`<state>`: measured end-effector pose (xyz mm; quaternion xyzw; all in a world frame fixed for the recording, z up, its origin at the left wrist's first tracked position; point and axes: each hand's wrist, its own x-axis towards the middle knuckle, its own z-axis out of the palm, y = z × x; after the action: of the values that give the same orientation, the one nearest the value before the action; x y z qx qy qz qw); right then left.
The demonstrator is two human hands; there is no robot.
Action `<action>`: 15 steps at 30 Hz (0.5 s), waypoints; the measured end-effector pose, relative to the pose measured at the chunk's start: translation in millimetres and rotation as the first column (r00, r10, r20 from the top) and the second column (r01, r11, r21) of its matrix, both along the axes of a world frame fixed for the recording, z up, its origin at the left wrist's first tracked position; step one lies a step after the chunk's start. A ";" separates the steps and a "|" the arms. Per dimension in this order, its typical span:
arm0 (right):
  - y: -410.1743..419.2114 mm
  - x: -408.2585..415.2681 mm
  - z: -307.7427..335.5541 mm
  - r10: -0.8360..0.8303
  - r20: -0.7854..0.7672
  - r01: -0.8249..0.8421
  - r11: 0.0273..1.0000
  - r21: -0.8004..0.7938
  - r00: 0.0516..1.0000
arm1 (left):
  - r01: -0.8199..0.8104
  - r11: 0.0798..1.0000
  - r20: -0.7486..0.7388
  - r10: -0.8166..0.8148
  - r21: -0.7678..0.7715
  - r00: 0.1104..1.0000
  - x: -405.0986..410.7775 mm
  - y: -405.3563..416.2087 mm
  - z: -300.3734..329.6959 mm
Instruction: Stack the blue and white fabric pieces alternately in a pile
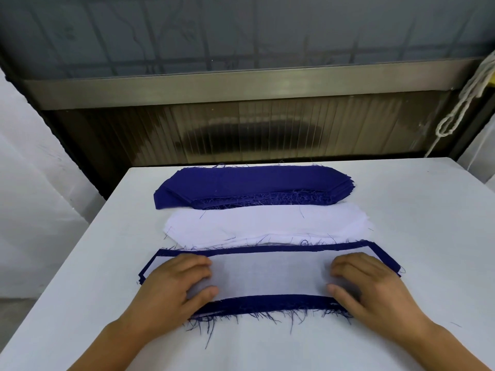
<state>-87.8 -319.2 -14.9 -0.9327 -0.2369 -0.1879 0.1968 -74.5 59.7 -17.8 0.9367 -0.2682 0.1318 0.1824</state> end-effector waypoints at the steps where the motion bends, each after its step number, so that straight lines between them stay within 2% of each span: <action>1: 6.4 2.8 2.9 0.011 -0.006 -0.011 1.000 0.004 1.000 | 0.005 1.000 -0.004 -0.005 -0.001 1.000 3.6 -6.6 2.1; 4: 27.5 12.7 6.7 0.025 -0.049 -0.024 1.000 0.012 0.998 | 0.025 1.000 -0.015 -0.025 -0.001 1.000 14.2 -31.2 6.5; 9: 36.4 28.6 -2.7 -0.062 -0.234 0.052 0.997 -0.049 0.970 | 0.027 0.999 -0.060 -0.024 0.041 0.998 24.8 -53.7 -0.5; 15: 12.7 34.9 -2.2 -0.254 -0.203 0.238 0.966 -0.102 0.946 | -0.158 0.986 -0.033 0.160 0.057 0.987 32.7 -30.6 -3.2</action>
<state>-53.0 -306.5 -17.0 -0.9765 -0.1029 -0.1001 0.1607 -41.8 29.1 -21.0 0.9620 -0.1924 0.1212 0.1508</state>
